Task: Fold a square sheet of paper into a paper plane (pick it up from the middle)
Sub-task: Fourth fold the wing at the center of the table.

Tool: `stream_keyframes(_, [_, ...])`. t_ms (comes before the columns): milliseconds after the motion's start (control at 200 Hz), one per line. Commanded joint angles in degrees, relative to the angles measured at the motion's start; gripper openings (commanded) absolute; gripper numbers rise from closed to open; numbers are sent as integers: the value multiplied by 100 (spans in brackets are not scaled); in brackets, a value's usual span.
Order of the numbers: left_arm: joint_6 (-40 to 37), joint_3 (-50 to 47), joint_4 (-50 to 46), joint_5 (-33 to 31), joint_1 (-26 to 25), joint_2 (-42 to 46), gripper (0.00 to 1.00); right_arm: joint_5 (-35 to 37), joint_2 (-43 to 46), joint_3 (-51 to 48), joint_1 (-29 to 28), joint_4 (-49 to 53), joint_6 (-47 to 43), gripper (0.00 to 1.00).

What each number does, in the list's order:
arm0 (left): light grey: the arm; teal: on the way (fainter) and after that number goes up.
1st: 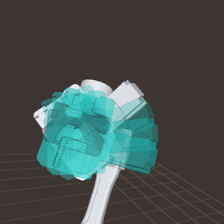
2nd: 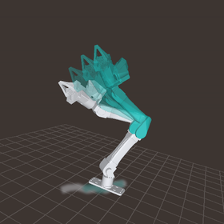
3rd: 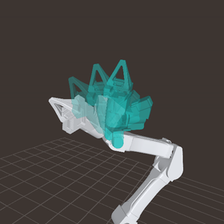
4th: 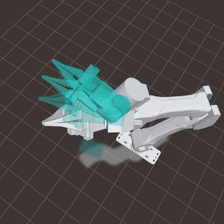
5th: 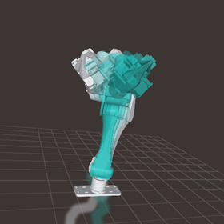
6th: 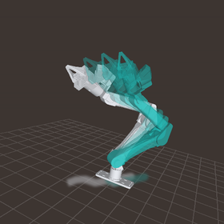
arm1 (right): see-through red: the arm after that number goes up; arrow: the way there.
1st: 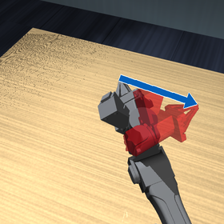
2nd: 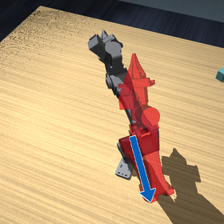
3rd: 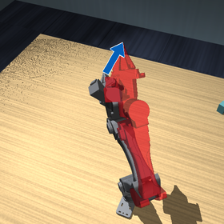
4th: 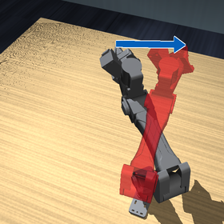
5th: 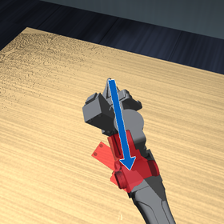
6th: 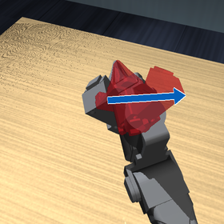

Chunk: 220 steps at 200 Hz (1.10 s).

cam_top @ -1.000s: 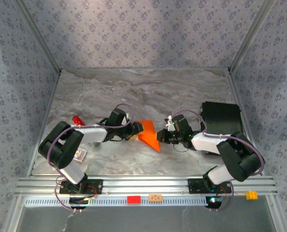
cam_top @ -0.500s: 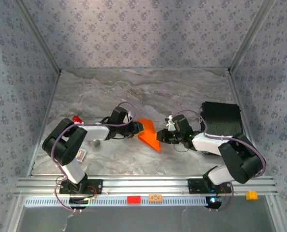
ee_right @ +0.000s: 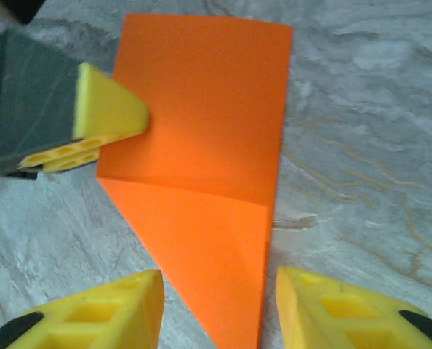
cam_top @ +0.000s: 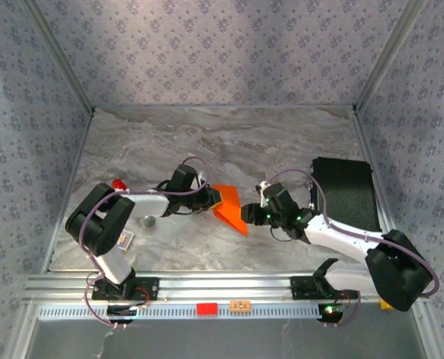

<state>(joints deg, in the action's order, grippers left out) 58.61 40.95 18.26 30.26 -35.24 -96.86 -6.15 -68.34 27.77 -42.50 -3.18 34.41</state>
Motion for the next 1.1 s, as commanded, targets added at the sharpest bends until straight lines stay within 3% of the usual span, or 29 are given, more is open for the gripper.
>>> stream_keyframes(0, [36, 38, 174, 87, 35, 115, 16, 1291, 53, -156, -545, -121, -647, 50])
stream_keyframes(90, [45, 35, 178, 95, 35, 112, 16, 2115, 1, -358, -1060, -556, -995, 54])
stream_keyframes(220, [45, 28, 160, 96, 32, 141, 16, 2214, -169, -383, -1516, -759, -1859, 49])
stream_keyframes(430, [53, 53, 152, 97, 23, 141, 14, 3018, -682, -288, -2251, -1045, -2915, 44])
stream_keyframes(700, [61, 40, 149, 113, 24, 159, 14, 3884, -1484, 19, -2526, -1164, -3159, 42])
stream_keyframes(1094, [-6, 121, 88, 190, 11, 159, 14, 3902, -1956, 186, -2535, -1119, -2977, 35])
